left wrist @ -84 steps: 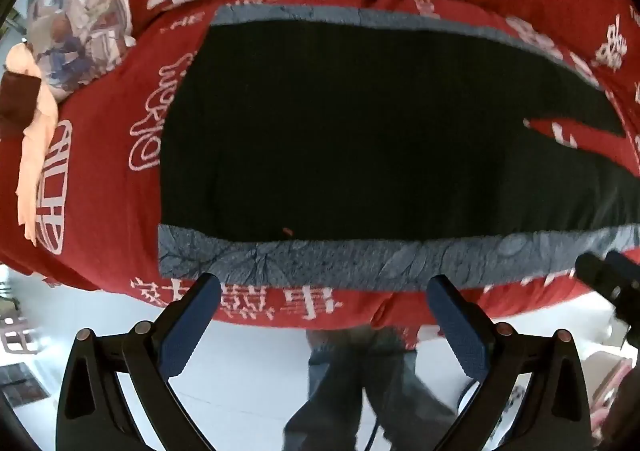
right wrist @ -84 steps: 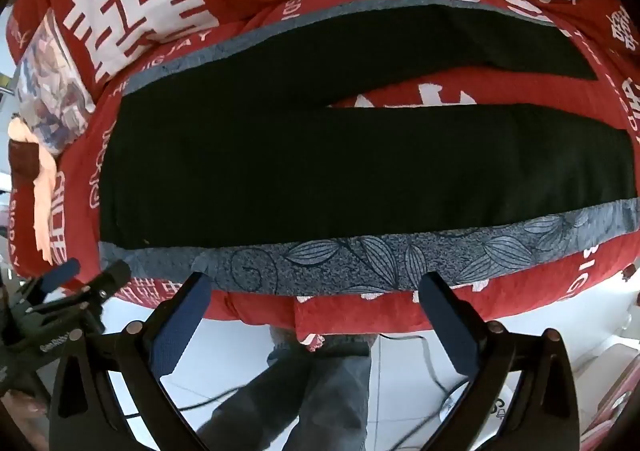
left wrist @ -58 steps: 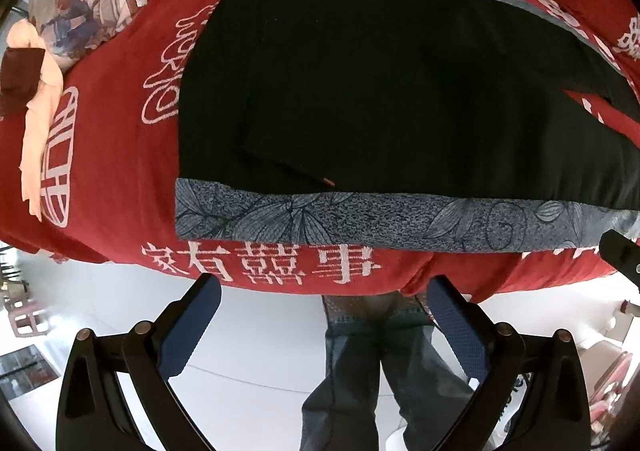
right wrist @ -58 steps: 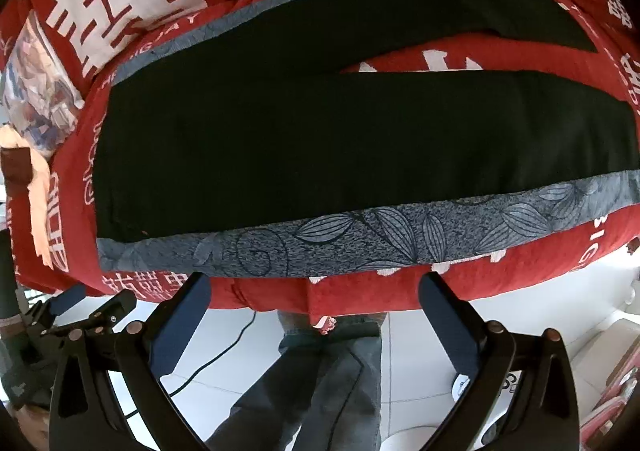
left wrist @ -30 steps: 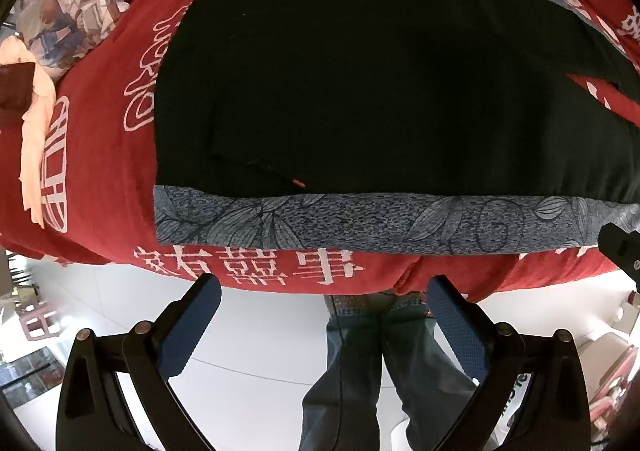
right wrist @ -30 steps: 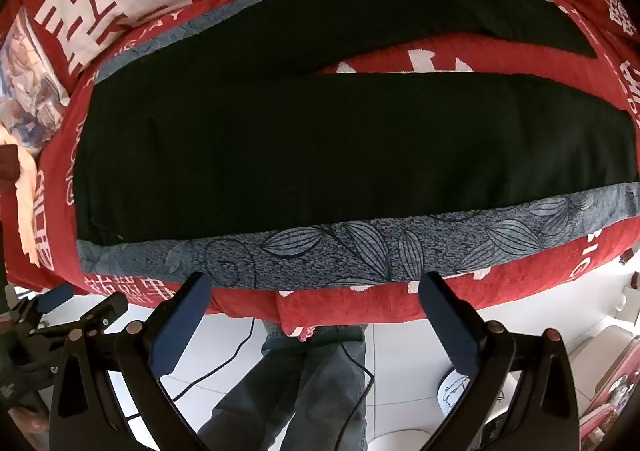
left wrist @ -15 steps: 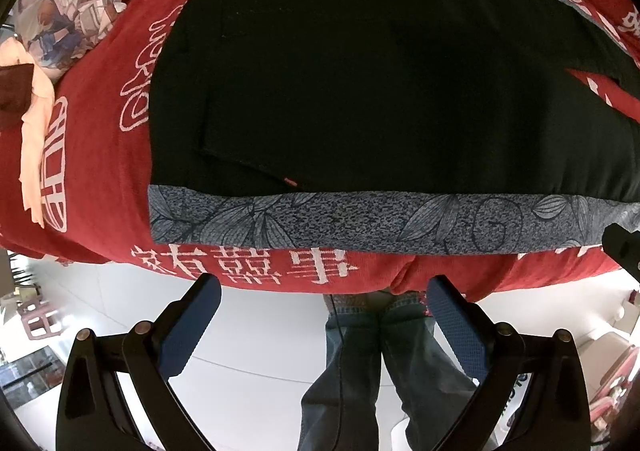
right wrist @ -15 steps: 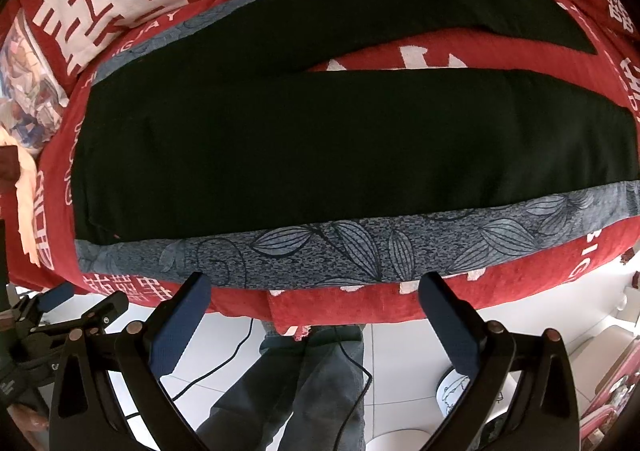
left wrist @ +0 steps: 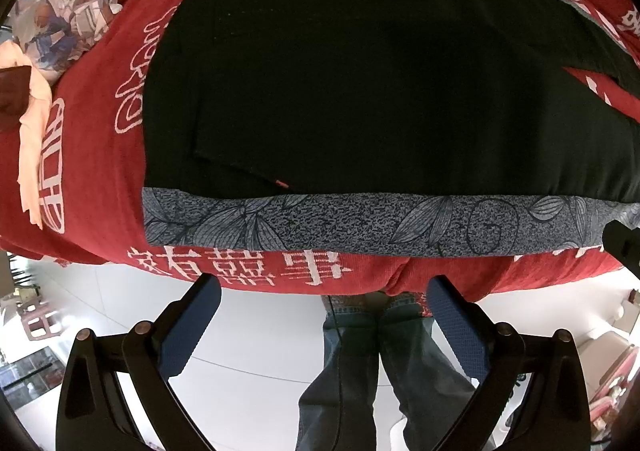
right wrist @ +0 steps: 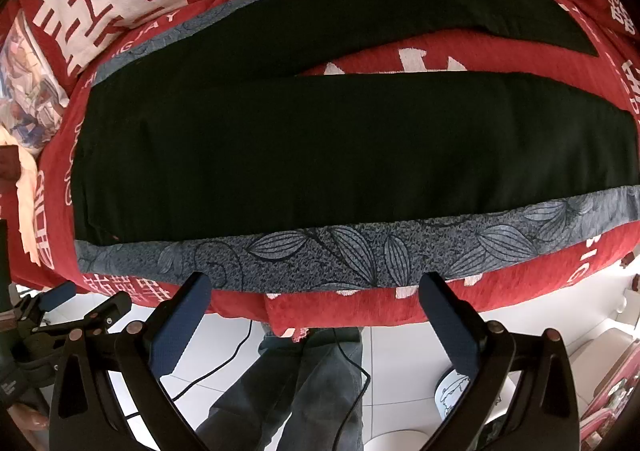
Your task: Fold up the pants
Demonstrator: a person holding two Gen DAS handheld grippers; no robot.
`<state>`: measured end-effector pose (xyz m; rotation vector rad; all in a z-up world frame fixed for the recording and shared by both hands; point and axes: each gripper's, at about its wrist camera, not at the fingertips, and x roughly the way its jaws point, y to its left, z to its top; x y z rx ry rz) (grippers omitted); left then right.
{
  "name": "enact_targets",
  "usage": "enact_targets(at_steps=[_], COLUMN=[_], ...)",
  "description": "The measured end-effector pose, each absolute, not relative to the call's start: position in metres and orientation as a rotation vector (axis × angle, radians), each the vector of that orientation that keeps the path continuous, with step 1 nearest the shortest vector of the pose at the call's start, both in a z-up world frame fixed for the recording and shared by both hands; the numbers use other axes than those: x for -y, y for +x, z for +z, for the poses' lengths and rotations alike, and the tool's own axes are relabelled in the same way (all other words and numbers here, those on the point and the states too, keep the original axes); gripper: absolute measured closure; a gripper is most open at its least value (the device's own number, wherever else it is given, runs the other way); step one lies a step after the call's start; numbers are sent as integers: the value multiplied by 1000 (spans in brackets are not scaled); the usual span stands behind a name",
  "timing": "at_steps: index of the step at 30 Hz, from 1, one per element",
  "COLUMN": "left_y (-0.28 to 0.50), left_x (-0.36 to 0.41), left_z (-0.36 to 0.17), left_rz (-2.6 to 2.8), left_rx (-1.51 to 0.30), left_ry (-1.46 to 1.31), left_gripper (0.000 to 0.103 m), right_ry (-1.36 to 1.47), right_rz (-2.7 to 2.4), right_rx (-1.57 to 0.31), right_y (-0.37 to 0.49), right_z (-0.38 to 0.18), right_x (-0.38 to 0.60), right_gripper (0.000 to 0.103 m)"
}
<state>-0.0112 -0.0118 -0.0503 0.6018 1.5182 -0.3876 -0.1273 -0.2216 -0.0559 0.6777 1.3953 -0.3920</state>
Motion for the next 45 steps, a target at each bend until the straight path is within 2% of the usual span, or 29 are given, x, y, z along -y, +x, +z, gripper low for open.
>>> enact_targets(at_steps=[45], left_y=[-8], left_x=[13], left_z=[-51], left_rz=[-393], left_rx=[-1546], left_ry=[550], left_gripper=[0], right_ry=[720], right_rz=[-352], right_rx=[-1391], right_y=[-129], right_z=[-69], right_x=[215], right_gripper=[0])
